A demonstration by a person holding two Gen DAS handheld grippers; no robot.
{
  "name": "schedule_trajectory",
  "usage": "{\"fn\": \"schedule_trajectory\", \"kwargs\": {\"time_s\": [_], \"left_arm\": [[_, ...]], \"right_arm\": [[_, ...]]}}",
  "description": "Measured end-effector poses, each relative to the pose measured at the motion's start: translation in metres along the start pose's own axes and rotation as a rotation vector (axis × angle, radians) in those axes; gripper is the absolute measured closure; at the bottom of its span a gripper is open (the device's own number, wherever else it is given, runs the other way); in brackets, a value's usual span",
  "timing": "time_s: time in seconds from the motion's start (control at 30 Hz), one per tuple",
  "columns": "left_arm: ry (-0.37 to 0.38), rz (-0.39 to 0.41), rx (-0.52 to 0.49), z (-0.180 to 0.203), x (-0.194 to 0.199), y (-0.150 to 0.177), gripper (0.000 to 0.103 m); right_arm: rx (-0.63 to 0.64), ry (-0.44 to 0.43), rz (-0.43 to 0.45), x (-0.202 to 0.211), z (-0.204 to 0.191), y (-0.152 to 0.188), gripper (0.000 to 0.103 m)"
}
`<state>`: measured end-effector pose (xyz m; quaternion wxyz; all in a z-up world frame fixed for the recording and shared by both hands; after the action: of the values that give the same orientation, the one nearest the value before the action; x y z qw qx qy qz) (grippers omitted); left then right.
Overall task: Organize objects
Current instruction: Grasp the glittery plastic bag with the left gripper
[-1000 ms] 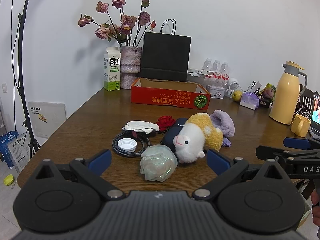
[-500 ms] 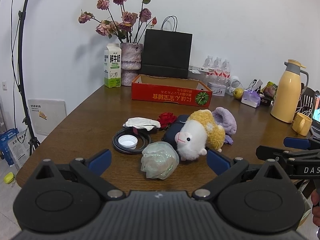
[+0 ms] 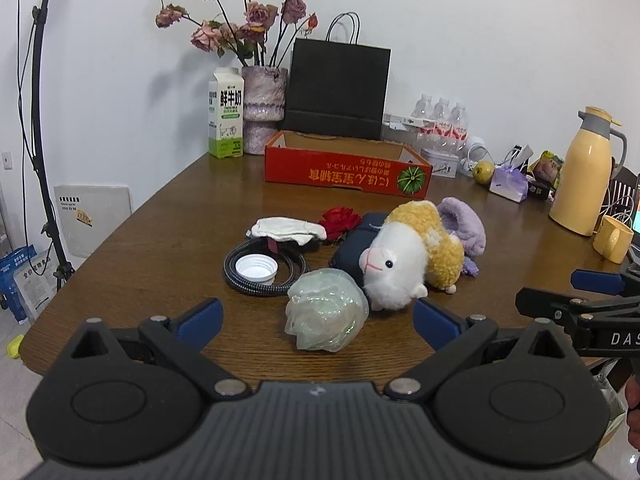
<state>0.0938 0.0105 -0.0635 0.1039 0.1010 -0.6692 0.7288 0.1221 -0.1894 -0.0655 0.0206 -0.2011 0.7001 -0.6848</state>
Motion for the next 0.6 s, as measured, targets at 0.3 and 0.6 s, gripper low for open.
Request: {"fn": "schedule_trajectory", "kwargs": {"time_s": [0.3, 0.6], "left_arm": [[-0.006, -0.043, 0.001, -0.005, -0.025, 0.009, 0.0], [-0.01, -0.083, 0.004, -0.012, -0.051, 0.017, 0.0]], "right_arm": [[-0.003, 0.006, -0.04, -0.022, 0.005, 0.01, 0.0], [-0.013, 0.012, -0.076, -0.045, 0.011, 0.017, 0.0]]}}
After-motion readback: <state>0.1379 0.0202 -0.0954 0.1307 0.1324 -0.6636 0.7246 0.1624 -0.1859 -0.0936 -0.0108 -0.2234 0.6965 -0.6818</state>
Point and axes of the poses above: each gripper's, at about its wrist camera, not at the fingertips, and x roughly against the way its jaws point, z to its right, y to its underside, the point moved 7 cm from there along -x, roughly the way its jaws point, and after that the axes turned 11 degrees about z, right-handed, at the moved point
